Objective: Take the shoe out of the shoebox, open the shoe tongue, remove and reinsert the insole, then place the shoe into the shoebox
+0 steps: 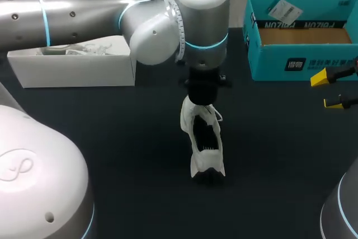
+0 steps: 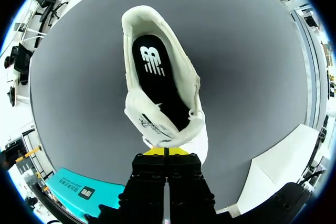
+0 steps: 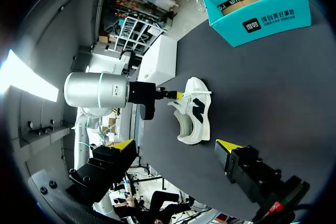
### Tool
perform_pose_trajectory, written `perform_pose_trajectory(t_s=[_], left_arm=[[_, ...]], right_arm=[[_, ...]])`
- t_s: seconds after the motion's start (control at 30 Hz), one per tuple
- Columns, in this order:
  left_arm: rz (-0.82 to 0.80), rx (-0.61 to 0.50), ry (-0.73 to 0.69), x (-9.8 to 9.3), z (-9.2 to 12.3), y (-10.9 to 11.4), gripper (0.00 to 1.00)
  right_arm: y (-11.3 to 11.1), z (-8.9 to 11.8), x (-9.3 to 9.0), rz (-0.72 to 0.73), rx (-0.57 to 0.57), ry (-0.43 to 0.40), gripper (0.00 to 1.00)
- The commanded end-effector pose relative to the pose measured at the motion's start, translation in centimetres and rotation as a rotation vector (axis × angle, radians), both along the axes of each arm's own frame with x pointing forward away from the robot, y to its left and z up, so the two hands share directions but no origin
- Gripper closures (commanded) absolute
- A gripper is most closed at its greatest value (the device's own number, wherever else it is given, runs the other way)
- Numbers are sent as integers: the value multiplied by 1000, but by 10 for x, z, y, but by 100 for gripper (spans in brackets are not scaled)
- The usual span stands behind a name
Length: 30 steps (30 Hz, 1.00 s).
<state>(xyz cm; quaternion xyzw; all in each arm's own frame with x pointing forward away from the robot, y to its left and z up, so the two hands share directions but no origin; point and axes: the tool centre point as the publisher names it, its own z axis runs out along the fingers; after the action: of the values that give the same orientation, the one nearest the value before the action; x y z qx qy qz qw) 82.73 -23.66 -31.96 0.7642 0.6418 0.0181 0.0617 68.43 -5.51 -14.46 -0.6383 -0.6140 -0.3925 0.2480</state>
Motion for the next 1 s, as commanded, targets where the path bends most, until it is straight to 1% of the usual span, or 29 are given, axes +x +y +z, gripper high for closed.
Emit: perform_pose_trajectory(t_s=[0.03, 0.2, 0.33, 0.5, 0.63, 0.87, 1.0], left_arm=[[22, -9, -13, -14, 3, 11, 100], [71, -23, -22, -28, 5, 18, 100], [146, -30, -11, -34, 0, 22, 100], [236, -56, -11, -25, 3, 33, 100], [248, -57, -13, -19, 6, 39, 100], [230, -41, -7, -12, 4, 35, 100], [214, -31, 15, -17, -3, 29, 100]], right_arm=[[0, 0, -1, -3, -2, 1, 0], [0, 0, -1, -3, -2, 1, 0], [0, 0, -1, -3, -2, 1, 0], [0, 0, -1, -3, -2, 1, 0], [0, 0, -1, -3, -2, 1, 0], [0, 0, -1, -3, -2, 1, 0], [0, 0, -1, -3, -2, 1, 0]])
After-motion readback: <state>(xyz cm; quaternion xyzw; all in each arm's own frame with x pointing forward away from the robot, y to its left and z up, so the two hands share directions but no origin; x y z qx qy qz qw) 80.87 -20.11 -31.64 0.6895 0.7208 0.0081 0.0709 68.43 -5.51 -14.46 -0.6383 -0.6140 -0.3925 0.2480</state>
